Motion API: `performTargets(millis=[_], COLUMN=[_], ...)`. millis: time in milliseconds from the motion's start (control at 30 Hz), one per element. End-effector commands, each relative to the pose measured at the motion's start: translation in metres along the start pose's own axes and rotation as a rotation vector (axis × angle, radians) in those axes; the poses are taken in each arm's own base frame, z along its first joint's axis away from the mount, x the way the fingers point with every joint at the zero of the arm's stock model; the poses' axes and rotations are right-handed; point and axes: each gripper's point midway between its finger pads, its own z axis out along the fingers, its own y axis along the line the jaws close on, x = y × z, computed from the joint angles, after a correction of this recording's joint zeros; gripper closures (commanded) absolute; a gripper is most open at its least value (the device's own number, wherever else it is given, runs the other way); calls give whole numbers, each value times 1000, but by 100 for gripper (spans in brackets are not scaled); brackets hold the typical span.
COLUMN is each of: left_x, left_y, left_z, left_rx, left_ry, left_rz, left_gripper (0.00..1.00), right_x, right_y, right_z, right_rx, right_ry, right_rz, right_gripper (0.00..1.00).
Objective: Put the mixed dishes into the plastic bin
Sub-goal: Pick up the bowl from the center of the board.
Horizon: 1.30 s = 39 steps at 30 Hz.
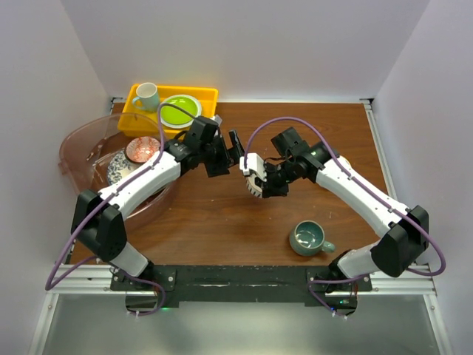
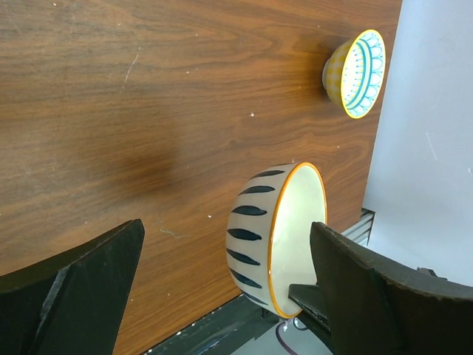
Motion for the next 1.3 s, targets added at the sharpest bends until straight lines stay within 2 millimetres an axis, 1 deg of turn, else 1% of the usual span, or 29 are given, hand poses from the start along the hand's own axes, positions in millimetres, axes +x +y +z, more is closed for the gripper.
performTargets(millis=[0,300,467,600,633,667,733,767,833,867,900,933,967,1033,1067,1200,1267], left_x=[-9,0,12,19,21,22,26,28,31,31,34,32,32,32,31,27,24], left_y=[-18,-17,-21,-26,-25,-25,-21,-20,-16,-15,-14,-15,-14,-15,-14,-15,-19], left_z=[-4,8,17,22,23,24,28,29,32,32,32,32,32,30,30,24,21], left_rx=[37,41,61,75,70,74,60,55,35,28,15,13,3,-3,-7,-14,-3], left_ry=[-24,19,61,82,88,92,112,120,137,135,144,139,138,140,134,116,103], left_rz=[13,13,23,47,62,70,87,95,107,114,119,135,141,157,158,169,177], left_gripper=[0,0,0,0,1,9,17,29,39,47,51,56,70,87,100,100,100], right_x=[-18,-19,-20,-21,-20,-21,-23,-24,-26,-26,-26,-27,-26,-26,-27,-30,-32], right_y=[-8,-10,-10,-14,-16,-17,-21,-21,-24,-24,-26,-25,-25,-24,-24,-18,-15], right_z=[-7,-6,-6,-7,-6,-8,-9,-10,-12,-12,-12,-12,-12,-12,-12,-12,-12], right_rx=[51,61,63,81,87,96,111,114,126,128,132,132,133,128,127,101,85], right_ry=[-57,-52,-51,-51,-46,-45,-47,-47,-48,-49,-48,-49,-47,-52,-55,-72,-85], right_rz=[-46,-58,-61,-60,-58,-61,-64,-65,-62,-62,-56,-58,-58,-53,-51,-38,-31], right_gripper=[100,100,100,100,100,100,100,100,100,100,100,100,100,100,100,100,96])
